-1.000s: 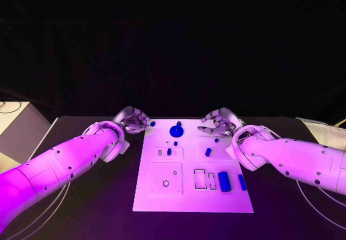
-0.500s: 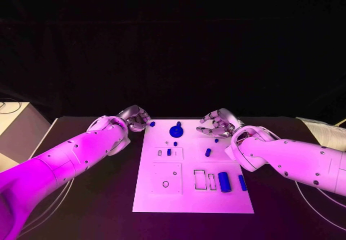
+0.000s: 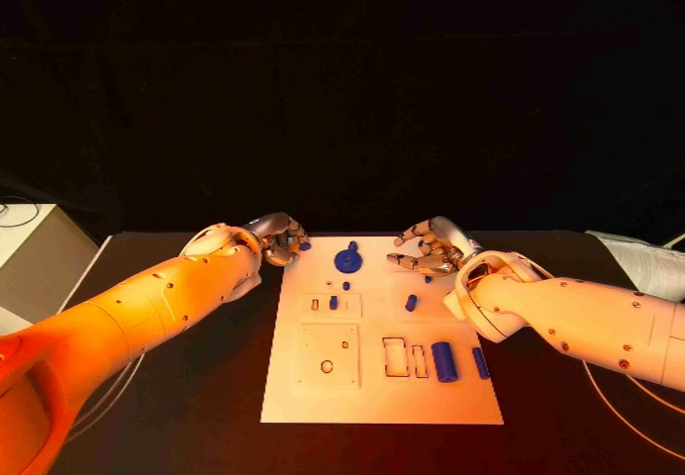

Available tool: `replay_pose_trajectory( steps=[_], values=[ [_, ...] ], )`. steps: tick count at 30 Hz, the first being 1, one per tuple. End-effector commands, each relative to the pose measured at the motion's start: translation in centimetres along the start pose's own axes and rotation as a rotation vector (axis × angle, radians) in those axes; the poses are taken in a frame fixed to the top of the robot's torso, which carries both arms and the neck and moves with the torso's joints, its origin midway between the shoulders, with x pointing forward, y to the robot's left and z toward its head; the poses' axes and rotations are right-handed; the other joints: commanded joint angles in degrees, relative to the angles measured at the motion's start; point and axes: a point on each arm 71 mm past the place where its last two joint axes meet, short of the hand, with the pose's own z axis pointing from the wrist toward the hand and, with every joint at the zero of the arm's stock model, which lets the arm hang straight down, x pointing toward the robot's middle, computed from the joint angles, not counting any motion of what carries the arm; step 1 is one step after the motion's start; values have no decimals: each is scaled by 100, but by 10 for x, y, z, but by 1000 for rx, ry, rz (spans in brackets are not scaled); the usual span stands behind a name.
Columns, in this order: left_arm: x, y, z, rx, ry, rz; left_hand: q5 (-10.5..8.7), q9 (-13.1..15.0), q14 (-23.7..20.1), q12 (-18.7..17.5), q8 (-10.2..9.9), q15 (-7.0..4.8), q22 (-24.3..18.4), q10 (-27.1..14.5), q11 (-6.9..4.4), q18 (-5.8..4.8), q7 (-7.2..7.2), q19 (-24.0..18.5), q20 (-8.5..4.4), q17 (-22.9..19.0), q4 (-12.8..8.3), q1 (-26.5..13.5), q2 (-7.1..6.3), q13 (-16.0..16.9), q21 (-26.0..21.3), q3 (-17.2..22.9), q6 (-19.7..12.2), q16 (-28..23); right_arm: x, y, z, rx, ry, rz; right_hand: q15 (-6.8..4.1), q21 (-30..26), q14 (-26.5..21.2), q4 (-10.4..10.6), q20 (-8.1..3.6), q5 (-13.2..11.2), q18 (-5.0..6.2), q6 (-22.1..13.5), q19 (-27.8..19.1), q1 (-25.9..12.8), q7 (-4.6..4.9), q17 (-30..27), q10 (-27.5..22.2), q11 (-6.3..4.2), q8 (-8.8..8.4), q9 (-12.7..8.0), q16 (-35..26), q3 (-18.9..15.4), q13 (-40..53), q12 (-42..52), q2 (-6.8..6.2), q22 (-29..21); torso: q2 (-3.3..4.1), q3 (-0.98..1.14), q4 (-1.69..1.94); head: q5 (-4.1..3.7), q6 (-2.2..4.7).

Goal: Assemble the parts on the task board

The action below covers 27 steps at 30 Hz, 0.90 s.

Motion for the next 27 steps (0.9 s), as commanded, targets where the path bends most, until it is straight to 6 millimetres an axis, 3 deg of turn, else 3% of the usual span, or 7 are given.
replay_pose_trajectory(
  steps=[1, 11, 18, 24, 27],
  values=[
    [1, -5, 2, 32, 36, 30, -25, -15, -45, 55, -34, 18, -3, -56, 0, 88, -18, -43, 7, -11, 23, -52, 20, -5, 24, -49, -19, 49, 1, 2, 0, -14, 12, -7, -31, -22, 598, 8, -22, 39, -24, -9, 372, -55, -24, 1509, 505, -50, 39, 5, 25, 34, 1433, -1, 25, 1043, 0, -1, 1, -12, -4],
    [-1, -6, 4, 29, 40, 32, -25, -43, -57, 222, -29, 20, -14, -9, -5, 93, 72, -16, 20, -36, 145, -108, 155, -13, 31, 30, 96, 207, 2, 3, 1, -16, 13, -7, -31, -18, 598, 9, -23, 39, -25, -9, 373, -57, -24, 1509, 508, -50, 40, 6, 25, 35, 1435, 2, 26, 1046, -8, -5, 6, -15, -17],
    [0, -10, 5, 37, 42, 18, -32, -23, 19, 440, 115, -26, -44, 261, -89, 94, 246, 71, -6, -53, 286, -242, 164, -45, 29, 31, 518, 466, 2, 4, 1, -18, 14, -6, -31, -18, 598, 9, -23, 39, -25, -9, 373, -57, -24, 1509, 508, -50, 40, 6, 25, 35, 1435, 2, 26, 1046, -13, -2, 3, -11, -16],
    [-1, -9, 6, 30, 12, 15, -33, 5, 328, 599, 183, -58, -98, 636, -136, 93, 267, 299, -33, -43, 452, -379, 111, -89, 26, -128, 731, 795, 2, 4, 1, -18, 14, -6, -31, -18, 598, 9, -23, 39, -25, -9, 373, -57, -24, 1509, 508, -50, 40, 6, 25, 35, 1435, 2, 26, 1046, -12, 0, 7, -14, -8],
    [-2, -8, 6, 21, -1, 17, -32, 53, 716, 634, 253, -100, -122, 797, -187, 97, 258, 409, -64, 266, 476, -357, 93, -119, 26, -187, 882, 965, 2, 4, 1, -18, 14, -6, -31, -23, 598, 11, -23, 39, -23, -6, 372, -64, -25, 1509, 507, -51, 45, 8, 25, 37, 1434, 1, 29, 1042, -12, 1, 8, -15, -9]
  ],
)
